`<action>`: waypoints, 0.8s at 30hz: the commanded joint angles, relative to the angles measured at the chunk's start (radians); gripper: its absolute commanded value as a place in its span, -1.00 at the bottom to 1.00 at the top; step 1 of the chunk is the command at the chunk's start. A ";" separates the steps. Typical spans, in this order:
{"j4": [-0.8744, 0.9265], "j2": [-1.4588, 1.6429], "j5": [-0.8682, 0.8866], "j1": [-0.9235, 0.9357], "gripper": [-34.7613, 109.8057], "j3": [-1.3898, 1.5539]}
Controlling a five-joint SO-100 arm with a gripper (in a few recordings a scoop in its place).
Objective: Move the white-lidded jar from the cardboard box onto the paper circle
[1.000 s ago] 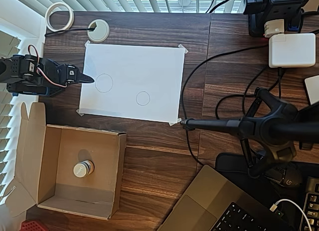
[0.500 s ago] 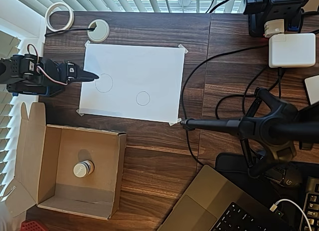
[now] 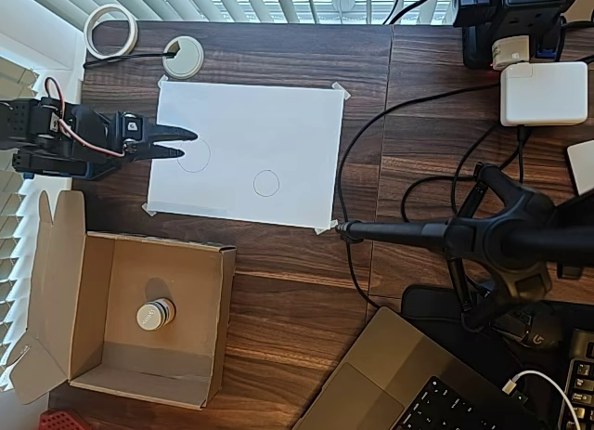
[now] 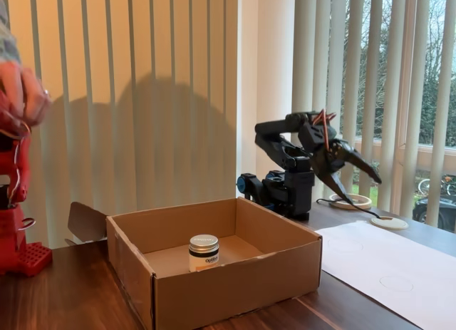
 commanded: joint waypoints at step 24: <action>-0.262 -1.226 -1.293 0.910 0.11 -1.230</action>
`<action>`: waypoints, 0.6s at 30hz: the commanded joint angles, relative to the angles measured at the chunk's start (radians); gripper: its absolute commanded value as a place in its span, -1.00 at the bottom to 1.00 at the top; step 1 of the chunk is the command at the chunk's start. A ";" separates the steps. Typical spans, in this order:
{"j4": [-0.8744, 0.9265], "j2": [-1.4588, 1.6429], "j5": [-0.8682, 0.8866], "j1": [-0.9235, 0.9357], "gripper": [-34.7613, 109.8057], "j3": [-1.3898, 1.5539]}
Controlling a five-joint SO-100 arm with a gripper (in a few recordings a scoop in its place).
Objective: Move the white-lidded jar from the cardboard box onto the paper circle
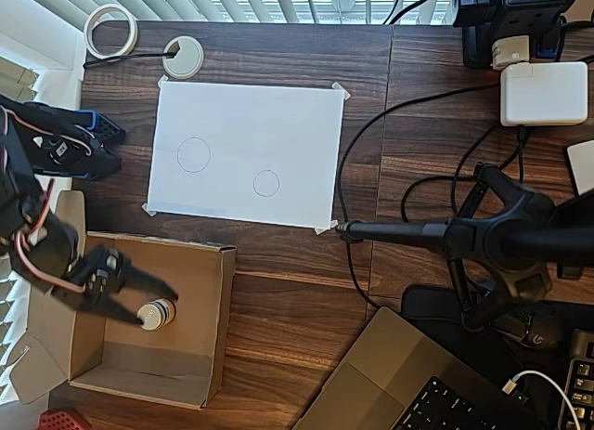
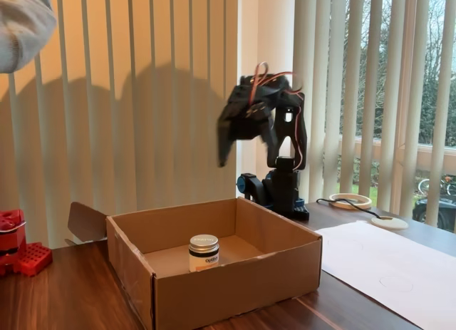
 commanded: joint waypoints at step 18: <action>-0.114 -0.457 -0.328 0.101 0.07 -0.245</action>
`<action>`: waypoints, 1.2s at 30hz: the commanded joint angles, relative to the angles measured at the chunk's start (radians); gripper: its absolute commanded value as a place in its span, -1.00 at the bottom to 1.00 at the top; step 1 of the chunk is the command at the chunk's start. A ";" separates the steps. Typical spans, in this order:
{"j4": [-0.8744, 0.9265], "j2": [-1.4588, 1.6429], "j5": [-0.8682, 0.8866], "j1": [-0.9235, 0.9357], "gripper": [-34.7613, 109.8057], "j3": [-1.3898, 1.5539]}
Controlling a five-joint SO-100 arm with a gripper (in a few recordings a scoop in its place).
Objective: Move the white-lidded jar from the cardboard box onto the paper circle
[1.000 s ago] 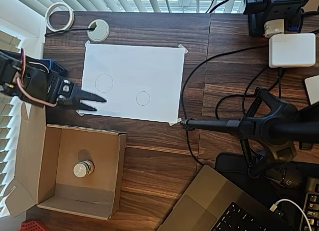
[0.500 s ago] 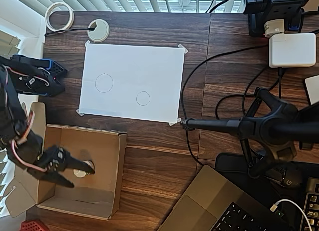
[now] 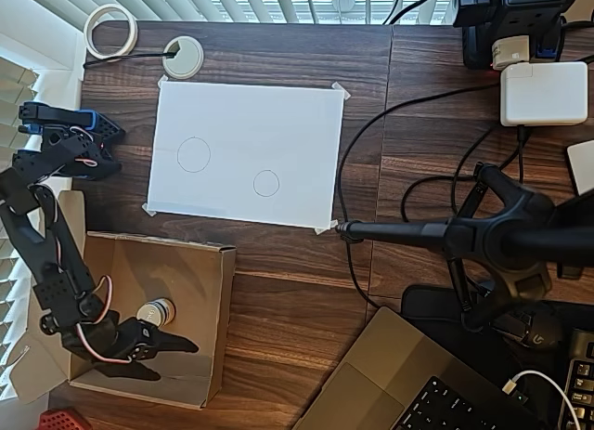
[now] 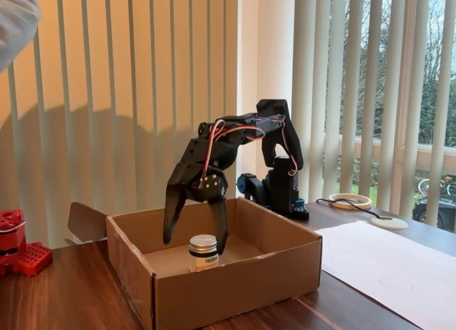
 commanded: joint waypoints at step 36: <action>-0.028 0.345 -0.127 0.087 0.06 0.465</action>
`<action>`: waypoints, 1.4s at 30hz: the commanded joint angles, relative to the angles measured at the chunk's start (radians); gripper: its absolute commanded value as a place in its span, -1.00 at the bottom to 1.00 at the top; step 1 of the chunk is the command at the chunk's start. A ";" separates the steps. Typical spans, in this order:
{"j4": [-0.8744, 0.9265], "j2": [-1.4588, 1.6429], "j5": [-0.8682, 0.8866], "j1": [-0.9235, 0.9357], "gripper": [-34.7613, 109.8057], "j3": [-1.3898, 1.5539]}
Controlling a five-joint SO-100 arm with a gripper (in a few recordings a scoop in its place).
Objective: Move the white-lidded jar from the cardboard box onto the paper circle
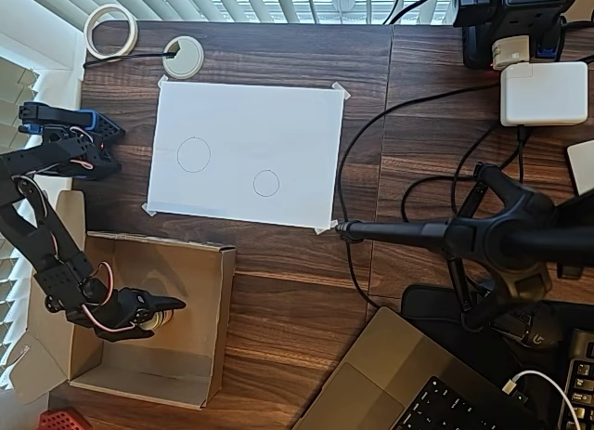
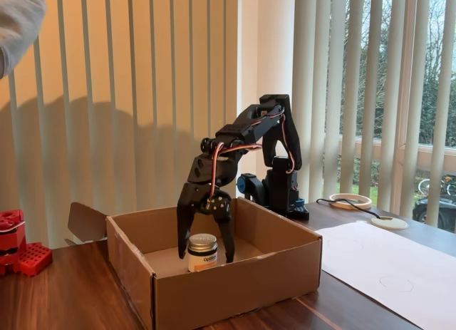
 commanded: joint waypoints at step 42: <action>0.003 0.020 -0.057 0.035 0.04 -0.034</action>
